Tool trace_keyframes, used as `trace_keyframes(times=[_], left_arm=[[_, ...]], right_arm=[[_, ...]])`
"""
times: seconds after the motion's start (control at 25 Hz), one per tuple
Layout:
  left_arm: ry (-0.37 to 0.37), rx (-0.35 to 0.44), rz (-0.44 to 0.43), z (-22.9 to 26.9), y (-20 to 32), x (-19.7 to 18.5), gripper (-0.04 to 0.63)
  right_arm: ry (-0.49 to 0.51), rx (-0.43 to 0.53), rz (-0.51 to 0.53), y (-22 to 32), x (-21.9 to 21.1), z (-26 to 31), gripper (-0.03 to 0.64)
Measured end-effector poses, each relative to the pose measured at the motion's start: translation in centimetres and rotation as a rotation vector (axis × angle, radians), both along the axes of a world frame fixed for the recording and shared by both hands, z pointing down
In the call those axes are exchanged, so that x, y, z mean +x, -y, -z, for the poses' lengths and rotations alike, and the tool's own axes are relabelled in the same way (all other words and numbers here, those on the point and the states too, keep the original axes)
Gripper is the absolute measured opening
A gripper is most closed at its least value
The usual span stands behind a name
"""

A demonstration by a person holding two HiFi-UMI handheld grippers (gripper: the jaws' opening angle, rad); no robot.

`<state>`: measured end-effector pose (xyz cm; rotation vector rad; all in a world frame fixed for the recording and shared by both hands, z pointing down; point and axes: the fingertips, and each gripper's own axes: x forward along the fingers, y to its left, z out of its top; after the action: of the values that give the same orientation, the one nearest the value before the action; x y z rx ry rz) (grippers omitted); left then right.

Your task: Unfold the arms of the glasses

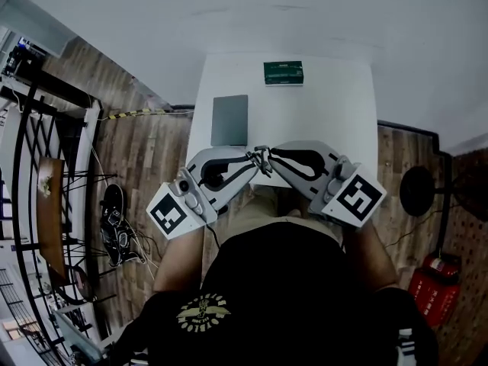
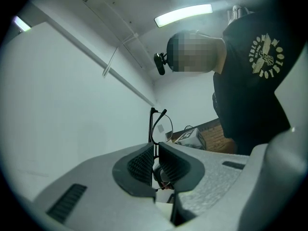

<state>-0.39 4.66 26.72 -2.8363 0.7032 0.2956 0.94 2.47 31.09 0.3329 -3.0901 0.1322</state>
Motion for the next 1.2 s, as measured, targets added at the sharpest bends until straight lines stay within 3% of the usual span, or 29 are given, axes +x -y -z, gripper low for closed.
trace_keyframes(times=[0.2, 0.6, 1.0, 1.2], left_arm=[[0.040, -0.008, -0.008, -1.0, 1.5, -1.4, 0.035], [0.197, -0.069, -0.042, -5.6, 7.3, -7.2, 0.035], [0.137, -0.133, -0.213, -8.1, 11.6, -11.3, 0.035], [0.180, -0.118, -0.280, -8.8, 12.8, -11.6, 0.032]], right_arm=[[-0.063, -0.010, -0.045, 1.8, -1.6, -1.2, 0.025], [-0.285, 0.083, -0.313, 10.0, -5.6, -4.6, 0.015], [-0.505, 0.163, -0.471, 14.9, -7.1, -6.0, 0.014], [-0.584, 0.230, -0.534, 16.2, -6.9, -5.6, 0.014]])
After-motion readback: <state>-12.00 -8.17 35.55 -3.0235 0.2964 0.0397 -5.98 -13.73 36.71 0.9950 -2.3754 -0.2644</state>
